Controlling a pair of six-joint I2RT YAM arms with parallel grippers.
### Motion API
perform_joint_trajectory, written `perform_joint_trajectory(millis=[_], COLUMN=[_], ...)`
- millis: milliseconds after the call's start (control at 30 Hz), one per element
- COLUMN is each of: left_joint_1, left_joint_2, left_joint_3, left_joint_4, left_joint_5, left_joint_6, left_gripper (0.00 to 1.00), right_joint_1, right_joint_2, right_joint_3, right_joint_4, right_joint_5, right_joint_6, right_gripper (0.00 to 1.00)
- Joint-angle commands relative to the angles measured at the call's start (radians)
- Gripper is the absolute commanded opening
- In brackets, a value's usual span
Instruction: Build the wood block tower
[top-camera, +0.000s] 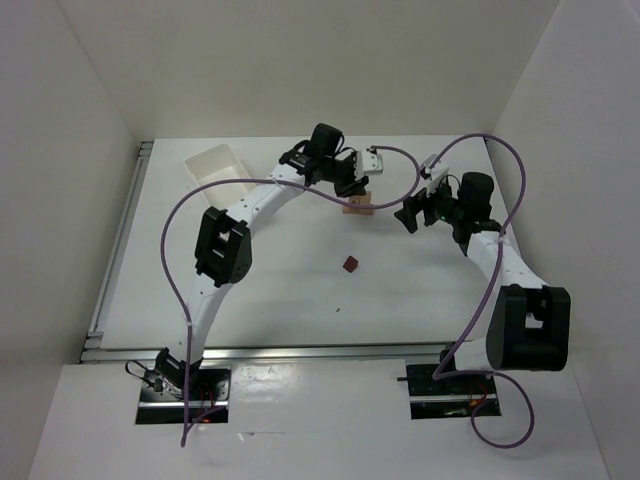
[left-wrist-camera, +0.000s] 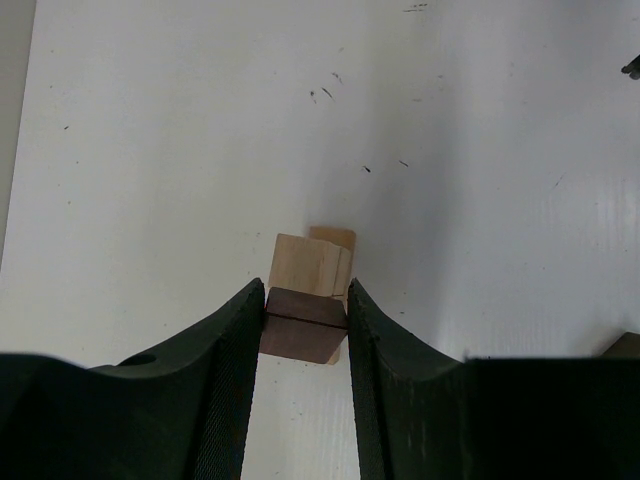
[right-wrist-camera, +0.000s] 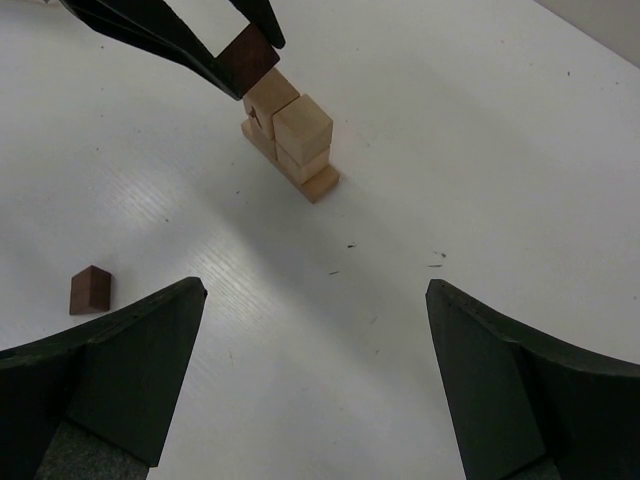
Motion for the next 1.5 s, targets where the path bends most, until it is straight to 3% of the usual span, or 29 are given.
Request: perform_joint_trajectory(millis=[0,1467], left_joint_1=[-0.007,0.002], left_joint_2=[0.013,0.051], left_joint_3=[0.032,0.052], left_joint_4=[0.006,0.017], left_joint_5=[0.029,-0.004], left_joint_6=[0.049,0.139], left_gripper=[0.07,0.11], right_joint_1=[-0.001,-0.001], right_joint_2=[0.008,0.063], right_joint_3=[0.048,0.094], right_joint_4=[-0.012,-0.101], right_joint_5=[0.000,-0.015], right_joint_6=[-0.015,-0.025], right_gripper=[1.00,1.00])
